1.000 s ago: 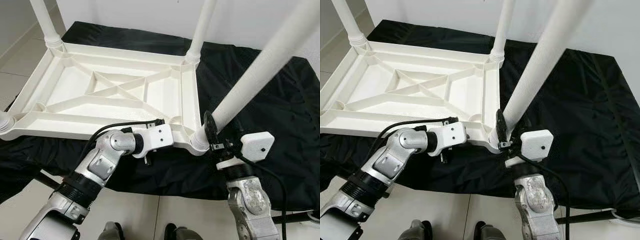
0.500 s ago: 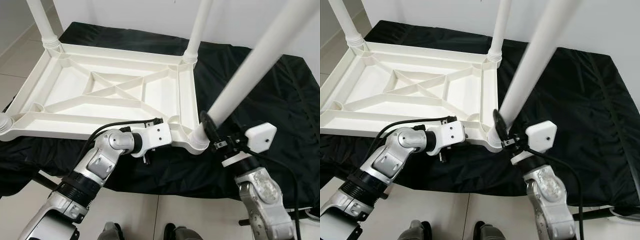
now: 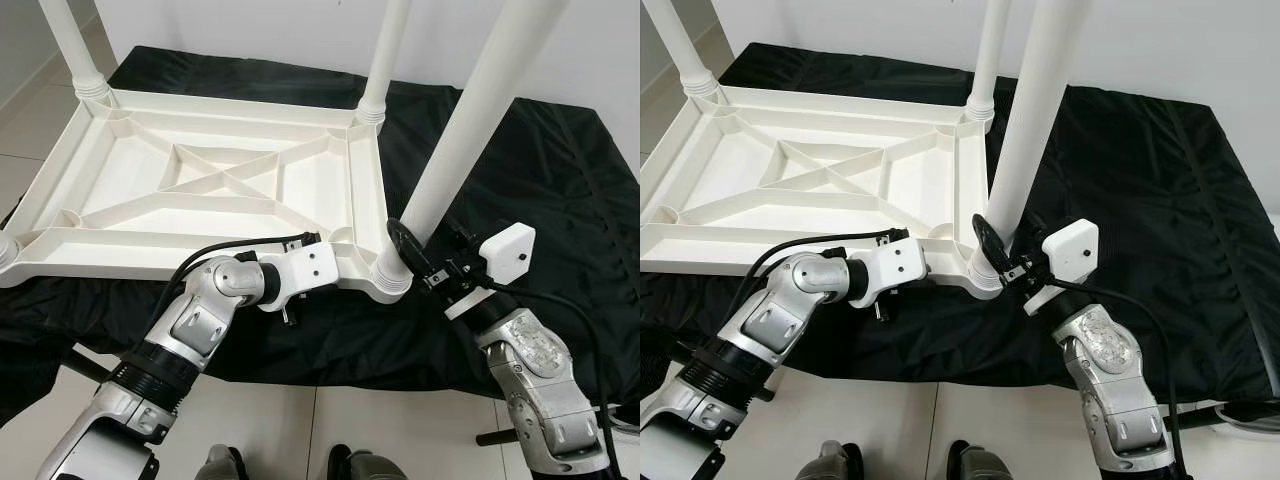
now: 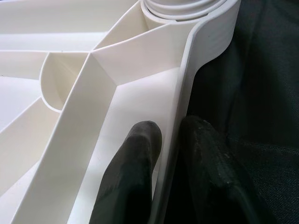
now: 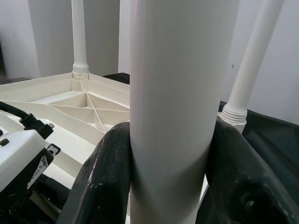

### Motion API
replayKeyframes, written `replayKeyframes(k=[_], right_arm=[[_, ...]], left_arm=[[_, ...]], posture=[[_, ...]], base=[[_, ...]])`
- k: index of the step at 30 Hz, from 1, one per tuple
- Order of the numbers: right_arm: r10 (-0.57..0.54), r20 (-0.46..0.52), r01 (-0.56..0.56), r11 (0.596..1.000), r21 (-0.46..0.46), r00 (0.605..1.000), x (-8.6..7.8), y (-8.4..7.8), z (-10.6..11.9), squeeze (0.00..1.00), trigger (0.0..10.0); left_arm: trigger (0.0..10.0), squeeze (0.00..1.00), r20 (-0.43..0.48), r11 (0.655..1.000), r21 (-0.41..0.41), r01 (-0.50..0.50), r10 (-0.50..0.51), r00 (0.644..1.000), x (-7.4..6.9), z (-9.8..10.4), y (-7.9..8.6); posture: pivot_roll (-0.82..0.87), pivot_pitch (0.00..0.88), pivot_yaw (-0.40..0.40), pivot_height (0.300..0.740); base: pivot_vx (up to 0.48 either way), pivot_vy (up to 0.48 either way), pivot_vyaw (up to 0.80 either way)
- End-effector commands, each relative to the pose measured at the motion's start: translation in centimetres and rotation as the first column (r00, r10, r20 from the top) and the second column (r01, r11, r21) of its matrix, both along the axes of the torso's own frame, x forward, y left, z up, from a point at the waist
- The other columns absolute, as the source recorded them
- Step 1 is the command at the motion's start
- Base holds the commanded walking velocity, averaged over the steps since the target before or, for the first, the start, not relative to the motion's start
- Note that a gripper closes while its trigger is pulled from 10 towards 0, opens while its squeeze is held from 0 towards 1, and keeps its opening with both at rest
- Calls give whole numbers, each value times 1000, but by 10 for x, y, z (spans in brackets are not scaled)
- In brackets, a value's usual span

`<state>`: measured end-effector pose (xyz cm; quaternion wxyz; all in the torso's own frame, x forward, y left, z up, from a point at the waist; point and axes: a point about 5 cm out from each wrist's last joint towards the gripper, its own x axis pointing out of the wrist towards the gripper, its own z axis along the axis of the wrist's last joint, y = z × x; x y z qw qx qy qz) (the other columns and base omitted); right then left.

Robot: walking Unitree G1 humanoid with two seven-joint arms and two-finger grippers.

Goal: Building children table

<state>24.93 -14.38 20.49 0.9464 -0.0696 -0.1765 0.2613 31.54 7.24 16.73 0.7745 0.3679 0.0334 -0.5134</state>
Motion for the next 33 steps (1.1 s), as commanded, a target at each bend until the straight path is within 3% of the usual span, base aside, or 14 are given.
replayKeyframes(k=[1, 18, 21, 23, 26, 33], right_arm=[[-118, -337, 93, 992, -90, 934, 8, -20, -64, 0, 10000], [-132, -304, 113, 990, -81, 943, 11, -18, -61, 0, 10000], [-229, -307, 226, 973, -44, 924, 14, -18, -61, 0, 10000], [-243, -310, 243, 969, -40, 919, 15, -18, -61, 0, 10000], [-348, -326, 361, 932, -22, 879, 17, -19, -64, 0, 10000], [-435, -325, 458, 889, -4, 840, 18, -22, -62, 0, 10000]], left_arm=[[10000, 0, 96, 1000, -22, 2, 1, 995, 1, 15, -6], [10000, 0, 100, 1000, -19, 5, -3, 995, 1, 16, -6], [10000, 0, 101, 1000, -22, 2, 0, 995, 1, 17, -6], [10000, 0, 101, 1000, -22, 2, 0, 995, 1, 17, -6], [10000, 0, 100, 1000, -22, 1, 1, 995, 0, 16, -6], [10000, 0, 101, 1000, -22, 2, 0, 995, 0, 17, -6]], posture=[[-69, 193, -39, 740], [-64, 195, -39, 740], [-62, 196, -44, 740], [-62, 196, -44, 740], [-59, 193, -46, 740], [-59, 191, -49, 740]], base=[[0, 0, 0], [0, 0, 0], [0, 0, 0], [0, 0, 0], [0, 0, 0], [0, 0, 0]])
